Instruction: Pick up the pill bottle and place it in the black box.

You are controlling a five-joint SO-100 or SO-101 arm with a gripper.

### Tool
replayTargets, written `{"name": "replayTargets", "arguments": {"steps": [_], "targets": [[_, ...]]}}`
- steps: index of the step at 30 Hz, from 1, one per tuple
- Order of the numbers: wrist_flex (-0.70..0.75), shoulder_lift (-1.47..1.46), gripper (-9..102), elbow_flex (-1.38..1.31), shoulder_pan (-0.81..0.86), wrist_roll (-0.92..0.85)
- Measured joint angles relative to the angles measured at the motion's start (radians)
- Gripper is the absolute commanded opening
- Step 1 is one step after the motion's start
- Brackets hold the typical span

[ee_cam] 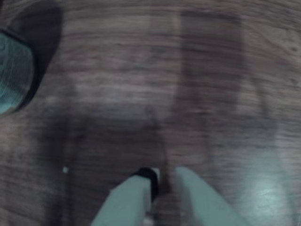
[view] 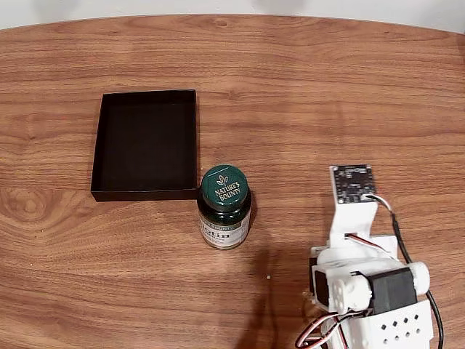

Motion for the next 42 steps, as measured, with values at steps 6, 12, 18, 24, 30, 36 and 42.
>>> {"name": "replayTargets", "arguments": {"steps": [6, 12, 18, 24, 30, 36, 42], "targets": [[-0.002, -0.029, 0, -0.003, -0.015, 0.055], [0.000, -0.066, 0, -0.021, -0.040, 0.092], [0.009, -0.121, 1, -0.060, -0.064, 0.123], [0.009, -0.170, 1, -0.080, -0.110, 0.126], [0.043, -0.199, 1, -0.114, -0.216, 0.124], [0.038, -0.245, 3, -0.133, -0.316, 0.064], [-0.048, -0.281, 15, -0.110, -0.351, -0.058]]}}
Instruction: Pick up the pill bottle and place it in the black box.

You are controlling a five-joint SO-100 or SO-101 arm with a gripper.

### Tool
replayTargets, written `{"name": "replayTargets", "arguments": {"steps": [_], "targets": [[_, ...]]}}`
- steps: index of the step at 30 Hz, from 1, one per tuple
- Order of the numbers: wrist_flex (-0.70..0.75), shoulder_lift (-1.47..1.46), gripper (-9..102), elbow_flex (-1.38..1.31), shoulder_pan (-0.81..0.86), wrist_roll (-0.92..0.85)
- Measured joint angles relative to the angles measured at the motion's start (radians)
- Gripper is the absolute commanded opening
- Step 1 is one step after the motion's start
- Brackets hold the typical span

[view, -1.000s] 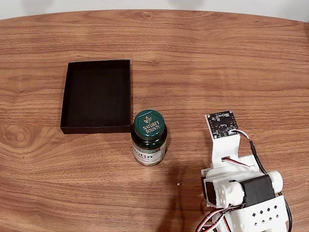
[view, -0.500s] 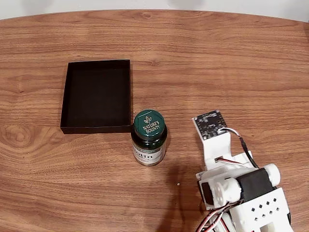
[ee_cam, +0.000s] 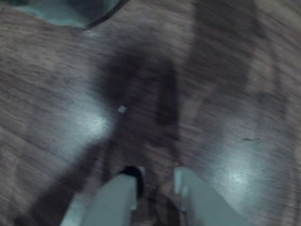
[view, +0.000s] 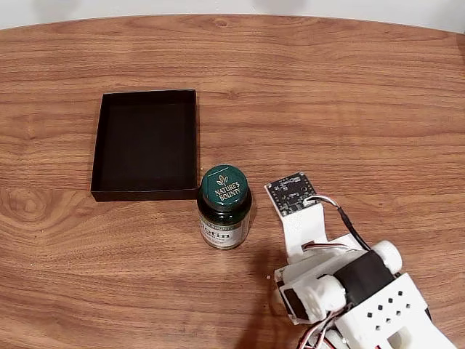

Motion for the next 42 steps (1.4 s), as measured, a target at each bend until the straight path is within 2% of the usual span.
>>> {"name": "replayTargets", "arguments": {"steps": [3, 12, 17, 25, 34, 42], "targets": [[-0.023, -0.012, 20, 0.000, -0.021, 0.000], [-0.067, -0.014, 35, 0.020, -0.028, 0.146], [-0.077, -0.014, 38, 0.020, -0.008, 0.160], [-0.183, -0.014, 54, 0.043, 0.003, 0.173], [-0.497, -0.018, 59, 0.094, 0.058, 0.202], [-0.655, -0.060, 57, 0.094, 0.081, 0.230]]}}
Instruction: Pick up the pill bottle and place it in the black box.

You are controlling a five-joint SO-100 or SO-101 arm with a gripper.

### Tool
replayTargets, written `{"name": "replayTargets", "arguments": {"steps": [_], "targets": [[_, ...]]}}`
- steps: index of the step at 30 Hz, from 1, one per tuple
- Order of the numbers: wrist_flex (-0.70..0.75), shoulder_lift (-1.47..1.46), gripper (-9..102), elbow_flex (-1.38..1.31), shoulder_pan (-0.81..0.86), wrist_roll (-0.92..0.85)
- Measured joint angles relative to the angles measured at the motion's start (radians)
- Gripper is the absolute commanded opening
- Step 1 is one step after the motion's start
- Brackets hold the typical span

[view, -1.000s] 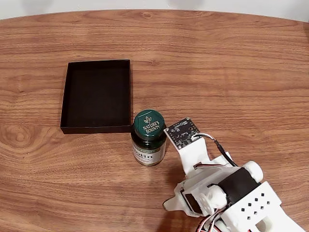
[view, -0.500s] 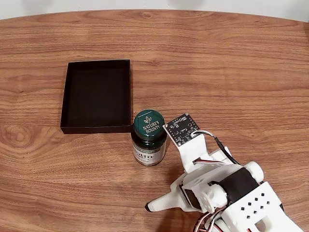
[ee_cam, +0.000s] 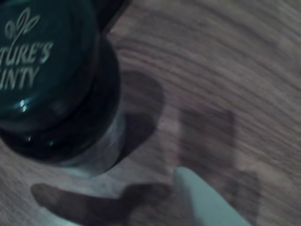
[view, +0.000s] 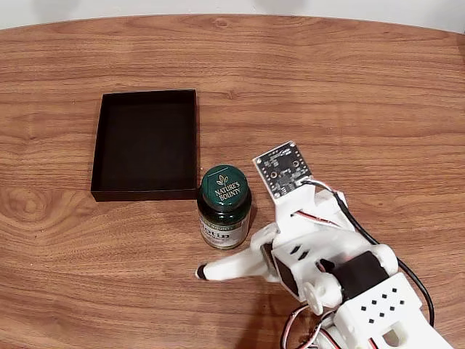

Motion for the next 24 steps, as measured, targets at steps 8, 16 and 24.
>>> {"name": "replayTargets", "arguments": {"steps": [8, 16, 24], "targets": [[-0.072, -0.031, 55, 0.000, 0.000, -0.017], [-0.202, -0.087, 54, 0.000, 0.000, -0.017], [-0.339, -0.187, 53, 0.000, 0.000, -0.034]]}}
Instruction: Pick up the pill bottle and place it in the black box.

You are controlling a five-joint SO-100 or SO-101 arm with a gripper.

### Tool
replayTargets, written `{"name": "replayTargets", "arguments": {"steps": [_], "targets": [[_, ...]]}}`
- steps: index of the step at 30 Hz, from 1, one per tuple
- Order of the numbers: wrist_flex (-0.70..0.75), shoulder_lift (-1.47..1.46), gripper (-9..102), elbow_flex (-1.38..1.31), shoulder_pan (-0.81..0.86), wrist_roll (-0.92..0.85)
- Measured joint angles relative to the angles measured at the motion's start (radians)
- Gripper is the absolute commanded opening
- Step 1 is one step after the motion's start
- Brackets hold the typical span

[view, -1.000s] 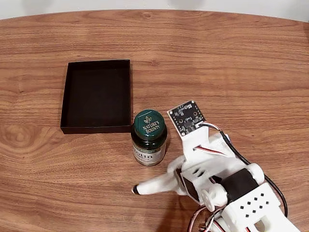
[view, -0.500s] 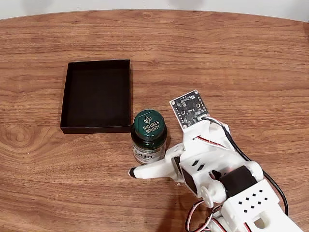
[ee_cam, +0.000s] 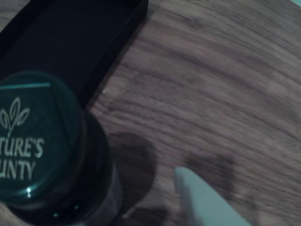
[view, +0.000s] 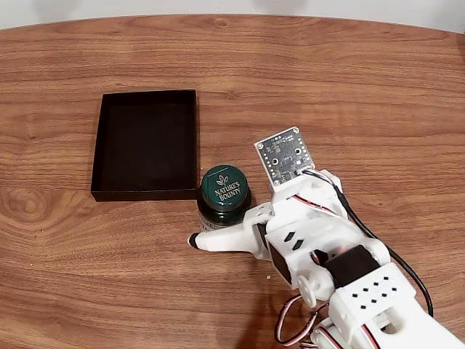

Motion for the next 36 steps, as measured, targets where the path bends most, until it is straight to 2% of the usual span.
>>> {"name": "replayTargets", "arguments": {"steps": [16, 27, 36], "targets": [[-0.330, -0.252, 51, 0.000, -0.037, -0.077], [-0.457, -0.321, 50, 0.000, -0.041, -0.114], [-0.483, -0.324, 48, 0.038, -0.063, -0.114]]}}
